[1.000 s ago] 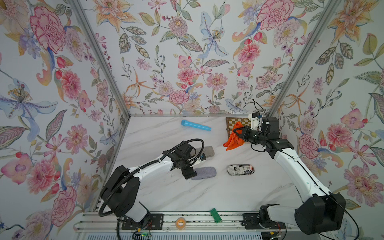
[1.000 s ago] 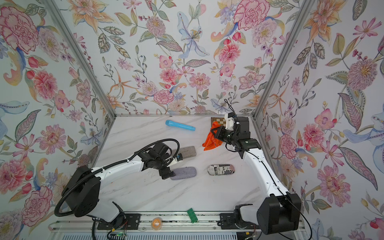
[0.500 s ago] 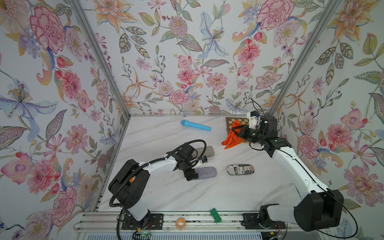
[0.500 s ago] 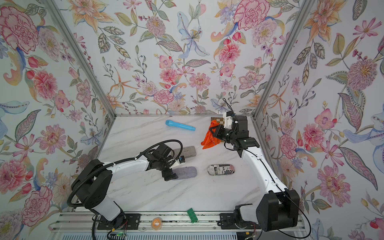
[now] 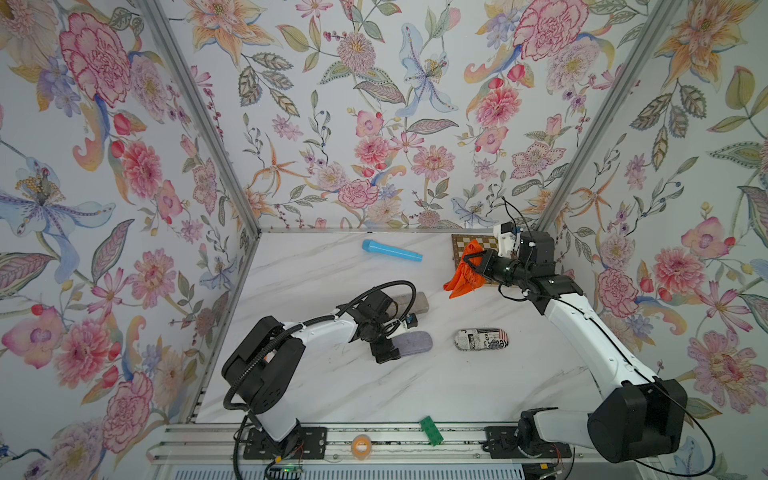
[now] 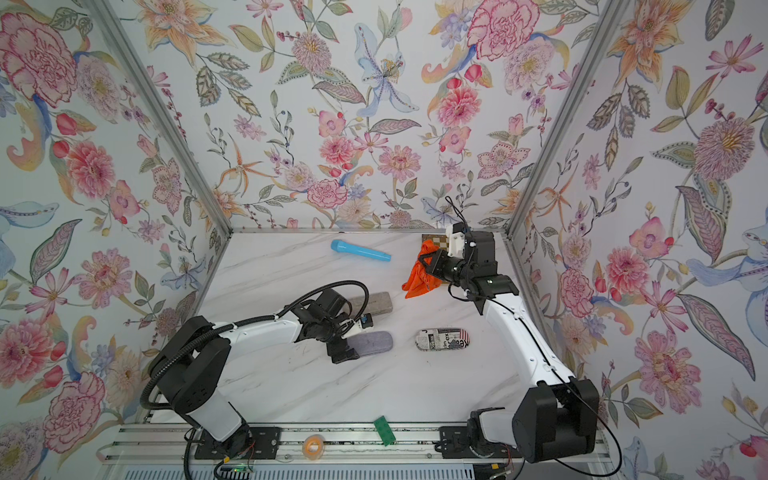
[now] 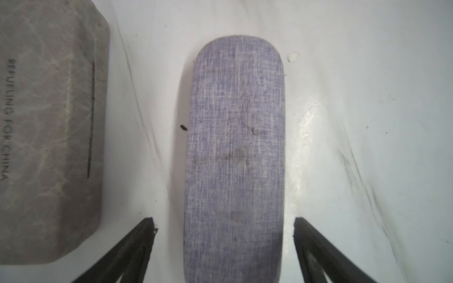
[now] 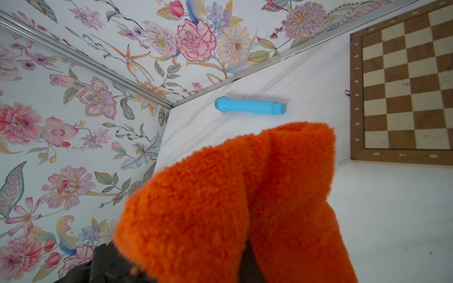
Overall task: Wipe the eyeglass case
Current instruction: Pick up the eyeglass case from the center of the board.
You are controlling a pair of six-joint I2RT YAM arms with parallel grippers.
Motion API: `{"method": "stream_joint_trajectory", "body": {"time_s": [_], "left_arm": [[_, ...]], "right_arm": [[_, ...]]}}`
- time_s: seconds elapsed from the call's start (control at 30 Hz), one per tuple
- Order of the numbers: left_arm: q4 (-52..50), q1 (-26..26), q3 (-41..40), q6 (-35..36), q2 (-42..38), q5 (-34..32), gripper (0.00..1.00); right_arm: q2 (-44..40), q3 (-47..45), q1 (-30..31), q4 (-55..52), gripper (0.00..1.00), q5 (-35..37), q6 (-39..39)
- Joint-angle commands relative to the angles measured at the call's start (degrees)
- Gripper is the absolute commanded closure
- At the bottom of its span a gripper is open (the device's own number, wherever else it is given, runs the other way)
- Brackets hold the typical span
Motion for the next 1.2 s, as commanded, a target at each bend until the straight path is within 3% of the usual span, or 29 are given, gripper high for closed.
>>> {"method": "stream_joint_trajectory", "body": {"time_s": [0.0, 0.53, 0.73, 1.0, 1.17], "left_arm": [[-3.15, -0.74, 2.34, 0.95, 2.61, -1.65, 0.09], [-4.5, -1.91, 5.59, 2.02, 7.04, -5.77, 0.13], [-5.63, -2.38, 6.5, 1.88, 7.87, -5.42, 0.41], [0.71, -2.6, 2.86, -4.67, -0.55, -4.19, 0.52], [3.21, -3.13, 2.59, -9.39, -7.13, -4.62, 0.56]], "right_arm": [[-0.76, -0.74, 0.3, 1.86, 1.0, 0.02, -0.88], [-1.54, -1.79, -0.3, 1.89, 1.0, 0.06, -1.18], [-2.23, -2.3, -0.18, 1.33, 1.0, -0.51, -0.99], [-5.57, -2.71, 0.62, -5.57, 1.0, -1.4, -1.68], [-7.64, -2.33, 5.84, -12.53, 1.0, -1.9, -1.75]]}}
